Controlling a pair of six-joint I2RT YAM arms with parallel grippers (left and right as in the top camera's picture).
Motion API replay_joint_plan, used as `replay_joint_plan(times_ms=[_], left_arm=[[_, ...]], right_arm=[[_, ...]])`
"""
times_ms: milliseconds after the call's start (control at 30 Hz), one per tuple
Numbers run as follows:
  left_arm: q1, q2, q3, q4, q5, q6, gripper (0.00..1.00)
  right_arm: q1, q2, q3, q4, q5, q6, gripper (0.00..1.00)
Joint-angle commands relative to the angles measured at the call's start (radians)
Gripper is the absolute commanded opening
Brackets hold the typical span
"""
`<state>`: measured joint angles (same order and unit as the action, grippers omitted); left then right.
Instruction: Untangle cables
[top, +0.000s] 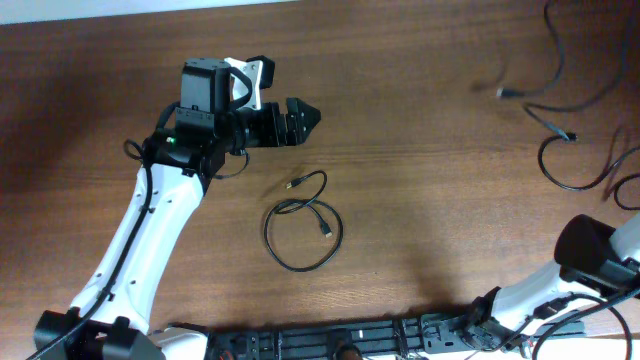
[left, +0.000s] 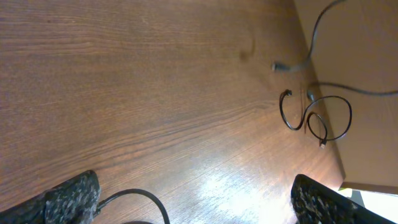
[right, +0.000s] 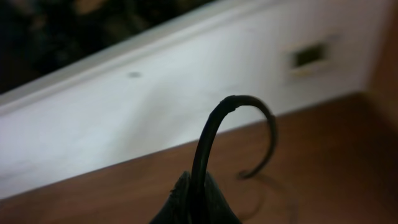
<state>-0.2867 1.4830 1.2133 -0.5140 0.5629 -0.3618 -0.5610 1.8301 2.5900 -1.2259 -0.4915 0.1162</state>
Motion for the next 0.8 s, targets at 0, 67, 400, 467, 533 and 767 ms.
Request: replay_joint_plan(times_ms=[0, 67, 400, 467, 533, 767], left_arm=[[0.002, 0.005, 0.007, 0.000, 0.034, 0.019, 0.99], [0.002, 0.005, 0.007, 0.005, 0.069, 0.019, 0.99], [-0.001, 0.005, 0.007, 0.102, 0.171, 0.008, 0.99], [-0.001, 0.005, 0.007, 0.102, 0.204, 0.008, 0.99], [-0.001, 0.005, 0.007, 0.103, 0.231, 0.008, 0.99], [-0.002, 0.005, 0.007, 0.103, 0.246, 0.008, 0.99]], right_arm=[[-0.101, 0.012, -0.036, 0.022, 0.163, -0.035, 0.04], [-0.164, 0.022, -0.055, 0.040, 0.175, -0.035, 0.03], [-0.277, 0.147, -0.067, 0.003, 0.247, -0.033, 0.04], [-0.277, 0.180, -0.067, -0.031, 0.369, -0.030, 0.04], [-0.278, 0.216, -0.067, -0.062, 0.489, -0.029, 0.04], [-0.281, 0.302, -0.068, -0.097, 0.616, 0.054, 0.95]])
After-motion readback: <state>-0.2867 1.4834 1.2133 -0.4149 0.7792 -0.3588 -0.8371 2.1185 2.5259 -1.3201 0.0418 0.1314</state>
